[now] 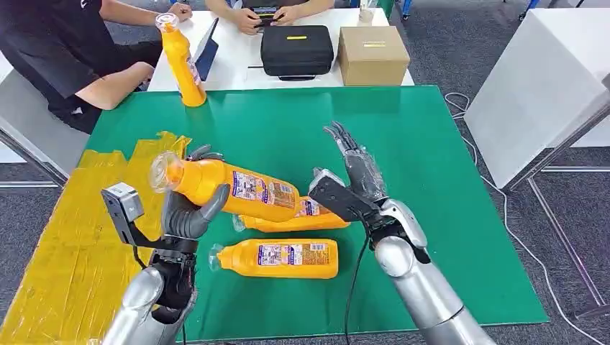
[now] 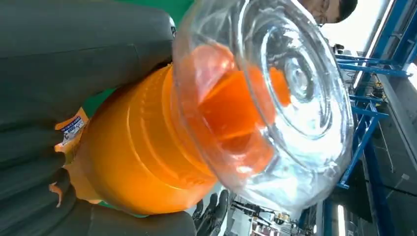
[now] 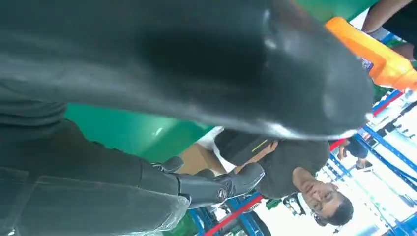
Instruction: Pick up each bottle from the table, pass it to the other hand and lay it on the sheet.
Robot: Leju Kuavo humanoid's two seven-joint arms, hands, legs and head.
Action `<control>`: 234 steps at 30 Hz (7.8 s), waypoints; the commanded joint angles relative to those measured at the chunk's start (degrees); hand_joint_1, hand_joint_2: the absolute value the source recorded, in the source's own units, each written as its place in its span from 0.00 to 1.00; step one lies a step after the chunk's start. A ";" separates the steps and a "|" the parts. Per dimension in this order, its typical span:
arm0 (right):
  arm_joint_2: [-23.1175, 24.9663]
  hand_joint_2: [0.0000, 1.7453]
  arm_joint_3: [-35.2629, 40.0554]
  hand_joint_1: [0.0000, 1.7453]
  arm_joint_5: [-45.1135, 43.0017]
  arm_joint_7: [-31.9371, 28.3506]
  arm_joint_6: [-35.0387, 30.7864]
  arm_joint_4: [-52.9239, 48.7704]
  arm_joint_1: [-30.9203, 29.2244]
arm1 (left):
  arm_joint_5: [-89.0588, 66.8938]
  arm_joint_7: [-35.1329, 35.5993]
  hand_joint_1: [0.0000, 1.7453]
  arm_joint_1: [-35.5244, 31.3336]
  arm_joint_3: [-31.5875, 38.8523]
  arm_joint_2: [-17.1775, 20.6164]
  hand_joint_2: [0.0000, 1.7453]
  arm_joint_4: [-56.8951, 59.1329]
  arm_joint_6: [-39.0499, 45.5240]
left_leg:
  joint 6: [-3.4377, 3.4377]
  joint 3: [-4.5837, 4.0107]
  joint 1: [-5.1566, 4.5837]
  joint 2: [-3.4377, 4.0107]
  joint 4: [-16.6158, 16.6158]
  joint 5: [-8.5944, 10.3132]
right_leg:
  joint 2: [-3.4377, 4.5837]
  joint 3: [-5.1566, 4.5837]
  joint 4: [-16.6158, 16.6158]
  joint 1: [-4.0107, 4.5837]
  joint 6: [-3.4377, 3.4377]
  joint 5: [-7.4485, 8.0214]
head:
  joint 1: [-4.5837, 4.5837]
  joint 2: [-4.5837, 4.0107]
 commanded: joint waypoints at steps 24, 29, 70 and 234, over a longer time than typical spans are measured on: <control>-11.63 0.00 -13.45 0.00 -2.03 -1.20 2.00 -10.14 8.50 | -75.32 5.24 1.00 -16.15 13.77 14.18 1.00 9.34 26.89 | -0.12 0.05 0.02 -0.08 0.01 -0.01 | -0.07 0.07 0.02 0.02 -0.05 -0.02 | 0.02 0.00; -10.01 0.00 -12.67 0.00 -0.29 -0.53 2.20 -10.39 8.43 | -83.71 7.64 1.00 -18.04 11.21 12.84 1.00 15.91 26.37 | -0.21 0.25 0.05 -0.02 0.01 -0.05 | -0.07 0.26 0.01 0.04 -0.08 -0.06 | 0.02 0.00; -16.67 0.00 -9.63 0.00 -0.06 -4.90 2.21 -12.55 16.58 | -104.28 19.09 1.00 -20.90 7.40 11.25 1.00 54.58 29.56 | -0.21 0.32 0.00 0.19 0.01 -0.16 | 0.13 0.30 -0.02 0.03 -0.08 -0.09 | 0.00 0.00; 0.84 1.00 20.99 0.00 28.77 24.85 18.37 4.17 6.27 | -15.72 -0.08 0.00 -10.72 23.46 10.28 0.00 3.96 3.06 | -0.24 0.37 0.15 -0.10 0.00 -0.09 | -0.13 0.45 -0.04 0.18 -0.08 -0.15 | 0.02 0.00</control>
